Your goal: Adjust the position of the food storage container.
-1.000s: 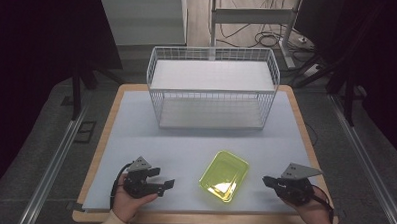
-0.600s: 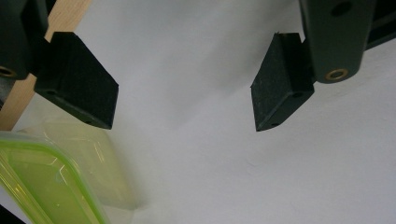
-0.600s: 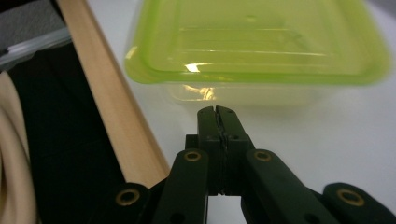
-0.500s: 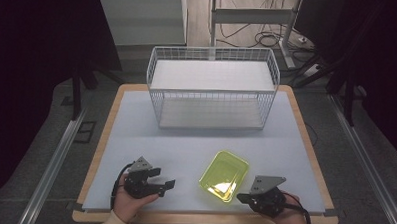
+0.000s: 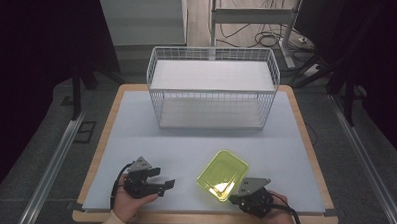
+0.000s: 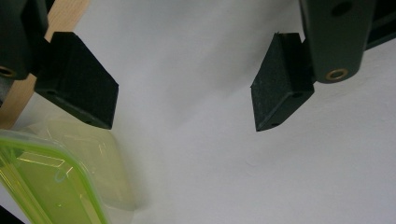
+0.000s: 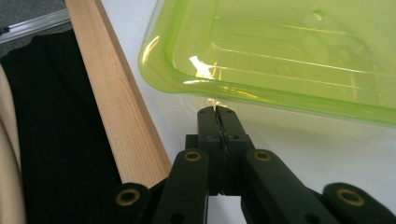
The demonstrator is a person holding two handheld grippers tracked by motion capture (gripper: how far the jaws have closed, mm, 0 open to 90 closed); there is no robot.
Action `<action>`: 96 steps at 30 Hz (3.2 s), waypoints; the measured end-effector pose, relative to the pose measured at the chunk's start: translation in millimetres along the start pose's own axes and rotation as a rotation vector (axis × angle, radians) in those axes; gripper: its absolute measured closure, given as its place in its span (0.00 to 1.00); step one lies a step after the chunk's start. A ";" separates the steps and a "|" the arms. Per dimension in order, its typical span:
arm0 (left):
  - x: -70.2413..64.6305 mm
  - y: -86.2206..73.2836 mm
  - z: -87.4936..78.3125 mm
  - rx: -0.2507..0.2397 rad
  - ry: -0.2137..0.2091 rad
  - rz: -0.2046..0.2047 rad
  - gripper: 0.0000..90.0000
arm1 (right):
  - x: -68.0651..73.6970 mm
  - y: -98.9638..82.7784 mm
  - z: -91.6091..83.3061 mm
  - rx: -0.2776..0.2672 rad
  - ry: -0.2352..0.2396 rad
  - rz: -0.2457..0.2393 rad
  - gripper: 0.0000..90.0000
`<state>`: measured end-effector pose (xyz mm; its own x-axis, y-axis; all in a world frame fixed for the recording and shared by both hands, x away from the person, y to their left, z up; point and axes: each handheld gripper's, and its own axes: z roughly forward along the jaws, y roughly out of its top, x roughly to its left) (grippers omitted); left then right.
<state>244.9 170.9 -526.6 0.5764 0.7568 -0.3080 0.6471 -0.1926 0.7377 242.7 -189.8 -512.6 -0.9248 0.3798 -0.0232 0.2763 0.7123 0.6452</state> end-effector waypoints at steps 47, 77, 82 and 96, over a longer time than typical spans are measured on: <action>2.4 -0.6 -0.5 0.011 -0.009 -0.001 0.25 | 26.4 59.5 68.7 -0.080 -0.097 -0.030 1.00; 3.5 -0.6 -0.1 0.008 -0.006 -0.011 0.25 | -73.3 -11.6 -22.2 -0.162 -0.197 0.284 1.00; 3.9 -0.8 -1.2 0.004 -0.006 -0.011 0.25 | -70.3 -9.0 -9.7 -0.122 -0.165 0.248 1.00; 3.6 -1.0 -0.6 0.006 -0.007 -0.011 0.25 | -49.9 -4.7 -3.2 -0.089 -0.103 0.183 1.00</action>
<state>246.0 174.2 -528.0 0.5727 0.7545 -0.3206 0.6565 -0.1879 0.7305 286.7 -214.0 -512.0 -0.8286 0.5593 0.0253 0.4084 0.5728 0.7107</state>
